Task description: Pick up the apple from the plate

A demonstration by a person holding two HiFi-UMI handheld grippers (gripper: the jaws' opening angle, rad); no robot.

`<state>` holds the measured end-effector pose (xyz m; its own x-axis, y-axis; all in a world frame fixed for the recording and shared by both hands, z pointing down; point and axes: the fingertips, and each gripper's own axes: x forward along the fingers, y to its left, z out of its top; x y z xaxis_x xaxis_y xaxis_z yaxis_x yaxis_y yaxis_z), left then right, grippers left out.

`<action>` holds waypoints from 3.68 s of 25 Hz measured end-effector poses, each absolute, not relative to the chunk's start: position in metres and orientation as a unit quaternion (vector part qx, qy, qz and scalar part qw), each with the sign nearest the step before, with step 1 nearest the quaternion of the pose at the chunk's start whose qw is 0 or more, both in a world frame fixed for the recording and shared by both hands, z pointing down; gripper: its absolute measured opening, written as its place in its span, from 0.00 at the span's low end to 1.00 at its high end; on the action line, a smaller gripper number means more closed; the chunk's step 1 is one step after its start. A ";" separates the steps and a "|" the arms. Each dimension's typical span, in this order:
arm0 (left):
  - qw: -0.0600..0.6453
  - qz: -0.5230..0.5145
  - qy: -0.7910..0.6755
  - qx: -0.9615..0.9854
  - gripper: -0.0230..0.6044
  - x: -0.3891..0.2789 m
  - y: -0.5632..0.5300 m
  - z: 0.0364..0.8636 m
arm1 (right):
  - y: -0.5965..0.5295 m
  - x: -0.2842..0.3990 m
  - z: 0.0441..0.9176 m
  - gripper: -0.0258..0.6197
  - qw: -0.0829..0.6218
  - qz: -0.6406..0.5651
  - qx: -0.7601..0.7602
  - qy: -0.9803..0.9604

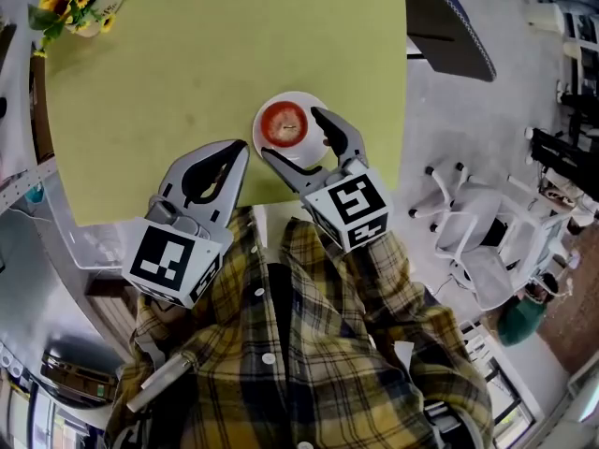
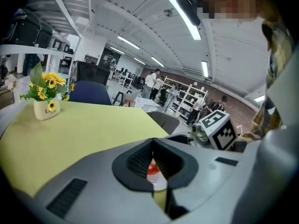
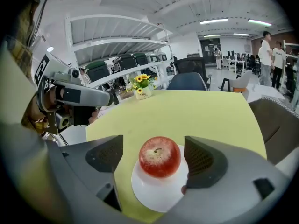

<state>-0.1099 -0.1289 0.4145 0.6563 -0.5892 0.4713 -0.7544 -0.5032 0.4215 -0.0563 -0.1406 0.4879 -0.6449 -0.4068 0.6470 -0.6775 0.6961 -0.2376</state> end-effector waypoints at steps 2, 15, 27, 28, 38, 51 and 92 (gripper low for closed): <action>0.311 0.136 -0.390 0.856 0.05 -0.110 -0.128 0.419 | -0.143 -0.056 0.493 0.63 0.289 0.235 0.311 -0.875; 0.338 0.141 -0.396 0.842 0.05 -0.120 -0.112 0.446 | -0.145 -0.058 0.525 0.66 0.307 0.223 0.318 -0.869; 0.365 0.136 -0.395 0.832 0.05 -0.127 -0.104 0.463 | -0.146 -0.064 0.549 0.66 0.325 0.219 0.318 -0.864; 0.367 0.135 -0.395 0.831 0.05 -0.127 -0.104 0.464 | -0.147 -0.064 0.549 0.66 0.323 0.218 0.319 -0.864; 0.377 0.134 -0.397 0.826 0.05 -0.128 -0.104 0.467 | -0.148 -0.065 0.551 0.65 0.319 0.230 0.314 -0.864; 0.371 0.131 -0.399 0.829 0.05 -0.126 -0.103 0.462 | -0.147 -0.062 0.552 0.65 0.325 0.235 0.327 -0.855; 0.235 0.087 -0.394 0.884 0.05 -0.082 -0.123 0.323 | -0.119 -0.041 0.361 0.65 0.241 0.152 0.324 -0.902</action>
